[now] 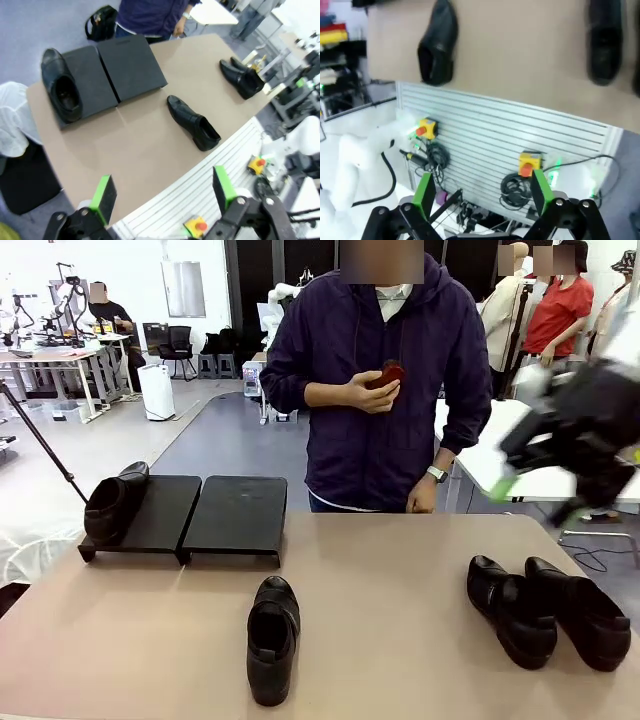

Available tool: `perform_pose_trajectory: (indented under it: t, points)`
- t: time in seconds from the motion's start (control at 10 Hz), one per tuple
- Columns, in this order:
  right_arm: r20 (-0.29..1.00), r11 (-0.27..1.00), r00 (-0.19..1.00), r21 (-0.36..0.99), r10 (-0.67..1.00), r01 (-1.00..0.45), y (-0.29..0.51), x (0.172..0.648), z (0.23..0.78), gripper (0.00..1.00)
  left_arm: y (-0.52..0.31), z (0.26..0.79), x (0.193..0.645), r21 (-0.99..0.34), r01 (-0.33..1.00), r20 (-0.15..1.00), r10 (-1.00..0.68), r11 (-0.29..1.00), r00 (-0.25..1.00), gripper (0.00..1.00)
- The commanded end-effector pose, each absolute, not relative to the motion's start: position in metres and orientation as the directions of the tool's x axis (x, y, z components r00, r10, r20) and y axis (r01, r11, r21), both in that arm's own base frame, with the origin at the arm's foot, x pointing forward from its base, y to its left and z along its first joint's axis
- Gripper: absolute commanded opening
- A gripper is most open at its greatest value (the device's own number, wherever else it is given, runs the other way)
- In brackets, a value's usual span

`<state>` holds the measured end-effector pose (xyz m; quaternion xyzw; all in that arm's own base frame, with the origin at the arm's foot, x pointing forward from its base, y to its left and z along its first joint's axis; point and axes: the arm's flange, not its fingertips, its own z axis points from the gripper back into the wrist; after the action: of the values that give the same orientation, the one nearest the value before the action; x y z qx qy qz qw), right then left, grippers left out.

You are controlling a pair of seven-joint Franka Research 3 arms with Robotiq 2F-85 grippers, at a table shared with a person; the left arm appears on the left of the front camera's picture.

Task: Organize the shoes by placing them on the stand.
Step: Pick up one Shoe and place it in the middle of the table.

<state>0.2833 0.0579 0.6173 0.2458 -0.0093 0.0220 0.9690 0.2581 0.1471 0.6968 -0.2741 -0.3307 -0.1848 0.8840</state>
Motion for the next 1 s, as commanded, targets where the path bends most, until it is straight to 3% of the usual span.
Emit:
perform_pose_trajectory:
  t: [0.0, 0.3, 0.4, 0.5, 0.9]
  points:
    - [0.2, 0.879, 0.98, 0.465, 0.008, -0.103, 0.009, 0.263, 0.614, 1.0, 0.146, 0.696, 0.257, -0.365, 0.524, 0.698, -0.147, 0.77, 0.701, 1.0]
    - [0.333, 0.836, 0.924, 0.548, -0.19, -0.026, -0.043, 0.231, 0.606, 1.0, 0.146, 0.696, 0.257, -0.365, 0.524, 0.698, -0.147, 0.77, 0.701, 1.0]
    - [0.32, 0.889, 0.922, 0.455, -0.218, 0.052, -0.021, 0.238, 0.593, 1.0, 0.146, 0.696, 0.257, -0.365, 0.524, 0.698, -0.147, 0.77, 0.701, 1.0]
    - [0.273, 0.853, 0.947, 0.523, -0.166, -0.001, -0.049, 0.233, 0.624, 1.0, 0.146, 0.696, 0.257, -0.365, 0.524, 0.698, -0.147, 0.77, 0.701, 1.0]
    - [0.273, 0.853, 0.947, 0.523, -0.166, -0.001, -0.049, 0.233, 0.624, 1.0, 0.146, 0.696, 0.257, -0.365, 0.524, 0.698, -0.147, 0.77, 0.701, 1.0]
